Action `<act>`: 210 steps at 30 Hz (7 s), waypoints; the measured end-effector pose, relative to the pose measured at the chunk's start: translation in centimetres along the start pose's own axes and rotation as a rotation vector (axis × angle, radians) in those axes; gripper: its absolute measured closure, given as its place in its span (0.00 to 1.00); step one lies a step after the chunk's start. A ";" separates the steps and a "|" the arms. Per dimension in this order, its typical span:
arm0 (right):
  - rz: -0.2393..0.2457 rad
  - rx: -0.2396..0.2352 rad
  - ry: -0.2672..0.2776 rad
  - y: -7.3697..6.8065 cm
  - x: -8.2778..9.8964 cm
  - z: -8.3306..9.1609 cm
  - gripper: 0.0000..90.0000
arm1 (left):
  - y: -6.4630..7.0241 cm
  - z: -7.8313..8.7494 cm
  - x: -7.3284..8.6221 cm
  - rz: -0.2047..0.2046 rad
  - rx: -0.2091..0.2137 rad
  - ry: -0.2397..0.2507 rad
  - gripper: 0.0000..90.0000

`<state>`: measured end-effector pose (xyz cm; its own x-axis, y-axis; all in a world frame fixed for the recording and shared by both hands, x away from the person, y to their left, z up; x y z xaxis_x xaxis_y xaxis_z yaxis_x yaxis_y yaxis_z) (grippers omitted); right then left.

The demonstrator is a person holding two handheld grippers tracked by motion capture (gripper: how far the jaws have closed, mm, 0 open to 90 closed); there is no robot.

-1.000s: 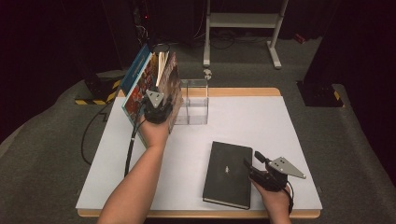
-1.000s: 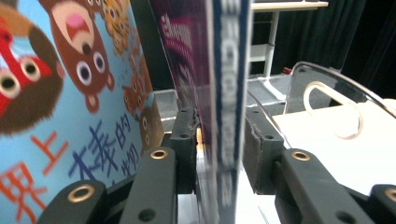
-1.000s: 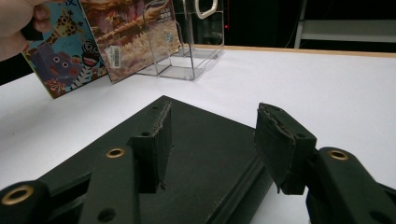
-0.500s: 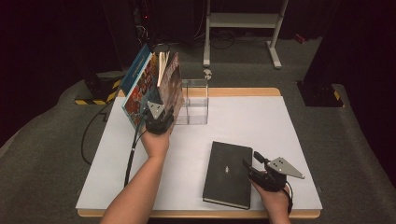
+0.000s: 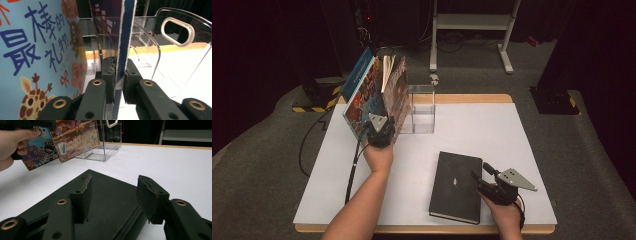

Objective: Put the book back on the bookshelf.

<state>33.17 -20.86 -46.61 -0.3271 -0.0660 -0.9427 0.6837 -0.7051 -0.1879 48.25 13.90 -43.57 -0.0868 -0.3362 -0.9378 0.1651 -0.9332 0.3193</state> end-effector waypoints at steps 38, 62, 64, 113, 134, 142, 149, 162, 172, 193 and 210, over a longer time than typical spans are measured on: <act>-0.005 -0.007 -0.008 0.0 0.0 0.0 0.50 | -0.1 0.6 0.8 -0.065 0.012 -0.011 0.63; -0.002 -0.001 -0.021 0.1 0.2 -0.2 0.49 | -0.7 4.9 1.6 -0.089 0.116 -0.060 0.46; 0.000 0.004 -0.025 0.1 0.2 -0.3 0.49 | -0.9 5.3 1.6 -0.071 0.129 -0.066 0.45; -0.096 -0.001 -0.124 -2.8 3.2 2.4 0.35 | -6.5 11.3 7.7 -0.314 0.316 -0.458 0.31; -0.207 -0.009 -0.220 -3.0 3.6 0.6 0.23 | -6.6 11.3 7.7 -0.307 0.312 -0.469 0.30; -0.195 -0.014 -0.251 -3.7 2.8 -1.7 0.24 | -6.6 11.3 7.7 -0.305 0.313 -0.469 0.30; -0.168 -0.020 -0.287 -3.9 1.7 -4.3 0.24 | -6.6 11.4 7.6 -0.315 0.324 -0.475 0.31; -0.113 -0.121 -0.245 -5.7 2.5 -0.3 0.25 | -3.0 14.9 8.3 -0.255 0.454 -0.510 0.28; -0.069 -0.149 -0.331 -7.4 5.2 0.6 0.22 | -1.7 15.2 9.0 -0.275 0.464 -0.532 0.29; -0.052 -0.153 -0.363 -6.9 3.6 -2.9 0.18 | -3.3 12.8 8.1 -0.254 0.408 -0.531 0.27; -0.025 -0.168 -0.382 -5.7 2.5 -5.1 0.19 | -3.6 12.7 8.4 -0.244 0.398 -0.535 0.30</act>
<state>31.79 -13.37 -49.29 -0.5419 -0.3292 -0.7733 0.7591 -0.5866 -0.2822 34.41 12.81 -50.88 -0.5632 -0.0328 -0.8257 -0.2835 -0.9309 0.2304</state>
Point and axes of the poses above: each handheld gripper's, and its own axes: z roughly backward along the jaws, x roughly out of its underside, y roughly to its right, the point moved 1 cm from there along -z, roughly forward along the jaws, and after that the axes turned 14 degrees about -x, right-handed, at the moved point
